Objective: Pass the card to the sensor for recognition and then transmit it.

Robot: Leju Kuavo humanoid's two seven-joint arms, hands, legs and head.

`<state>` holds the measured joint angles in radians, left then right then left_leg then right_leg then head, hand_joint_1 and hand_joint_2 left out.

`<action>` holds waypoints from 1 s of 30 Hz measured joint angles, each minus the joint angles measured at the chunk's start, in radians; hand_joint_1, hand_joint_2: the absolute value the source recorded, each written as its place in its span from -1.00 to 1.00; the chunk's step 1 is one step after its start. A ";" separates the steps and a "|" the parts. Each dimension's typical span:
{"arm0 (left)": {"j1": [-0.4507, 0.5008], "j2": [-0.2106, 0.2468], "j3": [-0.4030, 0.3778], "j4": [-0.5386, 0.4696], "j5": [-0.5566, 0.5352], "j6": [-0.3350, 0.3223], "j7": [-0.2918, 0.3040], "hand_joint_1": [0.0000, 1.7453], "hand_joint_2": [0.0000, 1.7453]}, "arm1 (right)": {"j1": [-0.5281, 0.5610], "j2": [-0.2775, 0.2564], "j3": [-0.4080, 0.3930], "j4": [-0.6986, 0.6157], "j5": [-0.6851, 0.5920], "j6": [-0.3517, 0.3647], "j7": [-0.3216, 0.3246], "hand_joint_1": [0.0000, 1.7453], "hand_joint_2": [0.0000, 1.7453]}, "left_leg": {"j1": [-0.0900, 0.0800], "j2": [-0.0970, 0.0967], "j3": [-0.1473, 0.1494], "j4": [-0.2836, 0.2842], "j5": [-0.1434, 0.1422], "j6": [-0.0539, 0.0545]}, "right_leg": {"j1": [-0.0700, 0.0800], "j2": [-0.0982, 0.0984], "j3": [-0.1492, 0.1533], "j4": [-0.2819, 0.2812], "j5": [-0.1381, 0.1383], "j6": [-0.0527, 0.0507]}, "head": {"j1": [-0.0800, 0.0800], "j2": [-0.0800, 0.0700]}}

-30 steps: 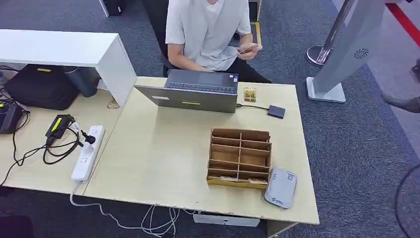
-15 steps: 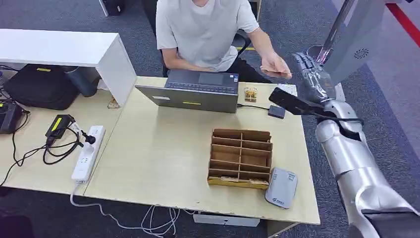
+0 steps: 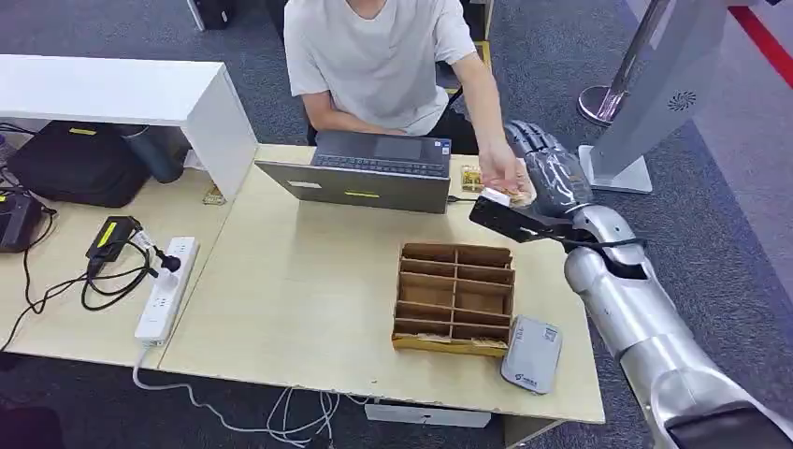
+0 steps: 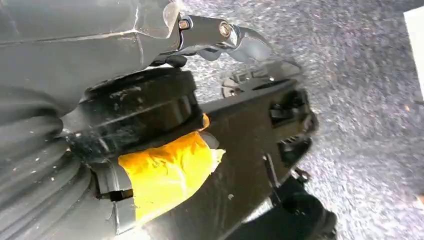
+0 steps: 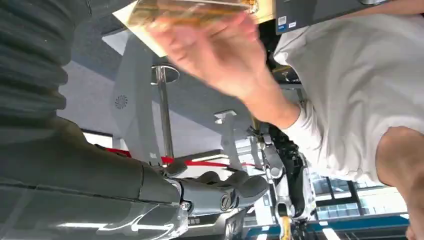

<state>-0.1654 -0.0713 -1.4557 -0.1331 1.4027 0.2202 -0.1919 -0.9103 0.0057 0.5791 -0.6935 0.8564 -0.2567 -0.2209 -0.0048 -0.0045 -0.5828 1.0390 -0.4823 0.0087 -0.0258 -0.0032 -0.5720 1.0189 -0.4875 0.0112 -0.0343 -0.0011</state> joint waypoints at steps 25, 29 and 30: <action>-0.014 -0.005 0.000 0.002 0.032 -0.039 -0.030 -1.00 1.00 | 0.027 -0.040 0.050 -0.036 -0.088 -0.006 -0.023 1.00 1.00 | 0.000 -0.001 -0.001 0.000 0.000 0.000 | 0.000 0.000 -0.001 0.000 0.000 0.000 | 0.000 0.000; -0.014 -0.005 0.000 0.005 0.033 -0.045 -0.029 -1.00 1.00 | 0.028 -0.042 0.050 -0.041 -0.092 -0.005 -0.022 1.00 1.00 | 0.000 -0.001 -0.001 0.000 0.000 0.000 | 0.000 -0.001 -0.001 0.000 0.000 0.000 | 0.000 0.000; -0.014 -0.005 0.000 0.005 0.033 -0.045 -0.029 -1.00 1.00 | 0.028 -0.042 0.050 -0.041 -0.092 -0.005 -0.022 1.00 1.00 | 0.000 -0.001 -0.001 0.000 0.000 0.000 | 0.000 -0.001 -0.001 0.000 0.000 0.000 | 0.000 0.000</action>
<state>-0.1795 -0.0767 -1.4557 -0.1286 1.4355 0.1751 -0.2213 -0.8827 -0.0362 0.6287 -0.7343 0.7645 -0.2621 -0.2430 -0.0050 -0.0055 -0.5840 1.0389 -0.4823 0.0087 -0.0258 -0.0039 -0.5731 1.0191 -0.4874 0.0110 -0.0347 -0.0011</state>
